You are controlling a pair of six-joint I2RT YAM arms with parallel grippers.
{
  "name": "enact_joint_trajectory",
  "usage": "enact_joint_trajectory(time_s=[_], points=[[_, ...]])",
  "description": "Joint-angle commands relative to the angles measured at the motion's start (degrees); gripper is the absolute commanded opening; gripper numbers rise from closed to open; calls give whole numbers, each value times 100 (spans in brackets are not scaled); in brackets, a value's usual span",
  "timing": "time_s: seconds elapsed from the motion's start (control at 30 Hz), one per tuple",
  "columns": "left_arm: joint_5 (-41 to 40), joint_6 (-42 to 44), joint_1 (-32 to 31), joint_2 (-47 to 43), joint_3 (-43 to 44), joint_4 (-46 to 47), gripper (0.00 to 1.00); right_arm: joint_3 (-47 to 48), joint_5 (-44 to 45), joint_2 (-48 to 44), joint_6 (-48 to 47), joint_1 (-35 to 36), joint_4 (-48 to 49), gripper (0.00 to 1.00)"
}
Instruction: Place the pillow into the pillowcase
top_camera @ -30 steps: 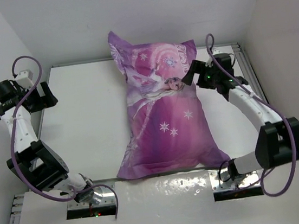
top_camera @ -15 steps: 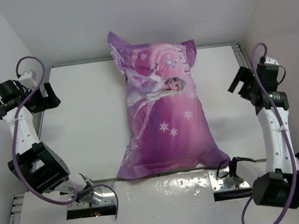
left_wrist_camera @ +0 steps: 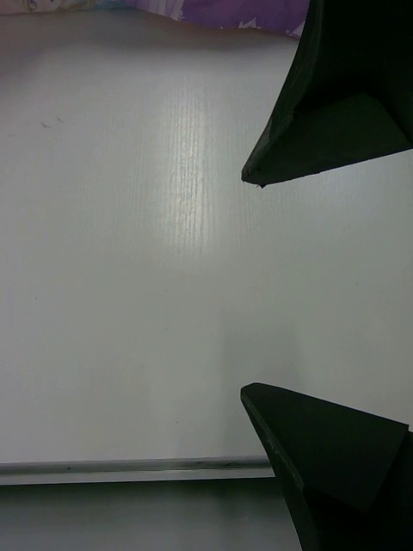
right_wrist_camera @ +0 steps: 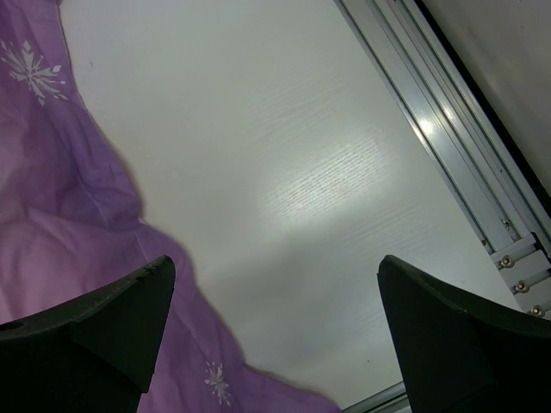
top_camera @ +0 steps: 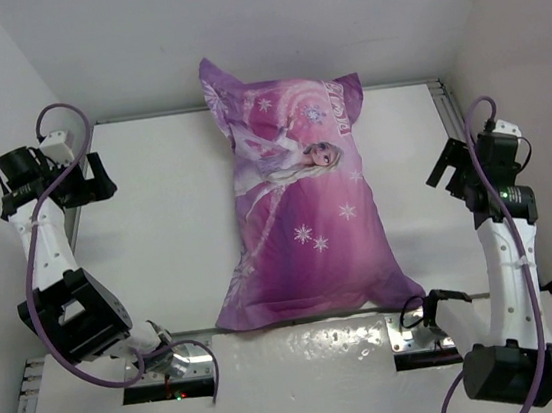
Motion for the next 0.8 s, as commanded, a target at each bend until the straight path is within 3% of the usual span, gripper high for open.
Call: enact_joint_trajectory(time_s=[0.0,0.27,0.77], points=[[59,103,-46,-233,-28,92,100,-1,96,-208,-129,-27,7,99],[68,95,-125,-224,-10,92,100,-123,157,-481,-33,-27,183,99],[33,51,-249,-224,69,92,100,-493,1379,-982,925,-9,623,99]])
